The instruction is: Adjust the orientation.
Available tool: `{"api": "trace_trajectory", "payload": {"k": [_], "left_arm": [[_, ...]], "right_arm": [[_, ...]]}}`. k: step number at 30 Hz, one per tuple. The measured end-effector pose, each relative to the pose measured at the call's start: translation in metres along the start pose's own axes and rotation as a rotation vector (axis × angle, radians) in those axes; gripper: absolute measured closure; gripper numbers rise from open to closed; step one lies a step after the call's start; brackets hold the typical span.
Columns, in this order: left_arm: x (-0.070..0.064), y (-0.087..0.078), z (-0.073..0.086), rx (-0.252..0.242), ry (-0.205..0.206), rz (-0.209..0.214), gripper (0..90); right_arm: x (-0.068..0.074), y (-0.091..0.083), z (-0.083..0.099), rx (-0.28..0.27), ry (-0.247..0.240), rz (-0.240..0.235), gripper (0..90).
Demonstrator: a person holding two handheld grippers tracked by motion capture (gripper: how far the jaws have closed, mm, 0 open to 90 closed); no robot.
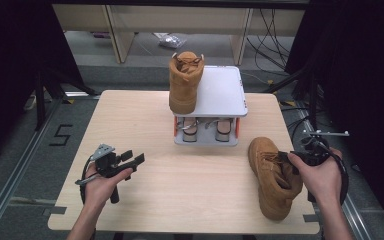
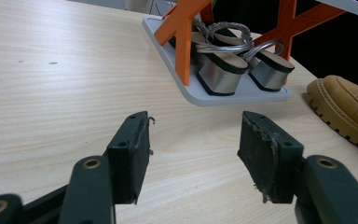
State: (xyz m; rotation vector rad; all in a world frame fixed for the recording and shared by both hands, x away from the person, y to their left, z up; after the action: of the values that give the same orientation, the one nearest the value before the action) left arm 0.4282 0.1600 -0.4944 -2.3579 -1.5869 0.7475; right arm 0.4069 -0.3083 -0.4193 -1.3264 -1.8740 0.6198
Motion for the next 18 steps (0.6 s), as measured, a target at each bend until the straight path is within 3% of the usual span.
{"api": "trace_trajectory", "payload": {"k": [2,5,7,8,10,11,12,13,17,18], "left_arm": [[0.000,0.000,0.000,0.001,0.000,0.000,42.6],[0.000,0.001,0.001,0.003,-0.001,-0.003,42.6],[-0.001,0.001,0.001,0.004,0.000,-0.001,42.6],[-0.001,0.001,0.001,0.004,-0.001,-0.001,42.6],[-0.001,0.000,0.001,0.003,-0.001,-0.001,42.6],[-0.001,0.000,0.001,0.003,-0.001,0.000,42.6],[-0.001,0.001,0.001,0.003,-0.001,0.000,42.6],[-0.001,0.001,0.001,0.004,-0.002,0.000,42.6],[-0.001,0.001,0.001,0.003,-0.004,0.005,42.6],[-0.001,0.001,0.001,0.004,-0.004,0.003,42.6]], "right_arm": [[-0.008,-0.001,0.000,0.000,-0.048,0.002,54.5],[-0.012,-0.003,0.002,0.004,-0.042,0.008,54.2],[-0.012,-0.004,0.005,0.002,0.012,0.023,54.0],[-0.020,-0.006,0.006,0.020,-0.040,0.048,53.9],[-0.019,-0.007,0.010,0.031,0.007,0.046,53.8],[-0.024,-0.008,0.009,0.029,-0.035,0.050,53.8],[-0.022,-0.007,0.009,0.024,-0.011,0.040,53.7],[-0.025,-0.007,0.011,0.030,-0.039,0.034,53.6],[-0.028,-0.008,0.014,0.042,-0.028,0.039,53.4],[-0.026,-0.007,0.017,0.042,0.034,0.061,53.4]]}}
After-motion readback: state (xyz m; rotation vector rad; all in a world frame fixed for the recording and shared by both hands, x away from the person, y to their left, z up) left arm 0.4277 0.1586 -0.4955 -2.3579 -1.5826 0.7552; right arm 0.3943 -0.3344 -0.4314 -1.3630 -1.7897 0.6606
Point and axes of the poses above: each handheld gripper's, and its own axes: y roughly forward along the jaws, z roughly out of its underside, x roughly to its left, the point moved 8 cm from there along y, roughly forward along the jaws, and after that the axes turned 8 degrees about -z, right-handed, at the moved point
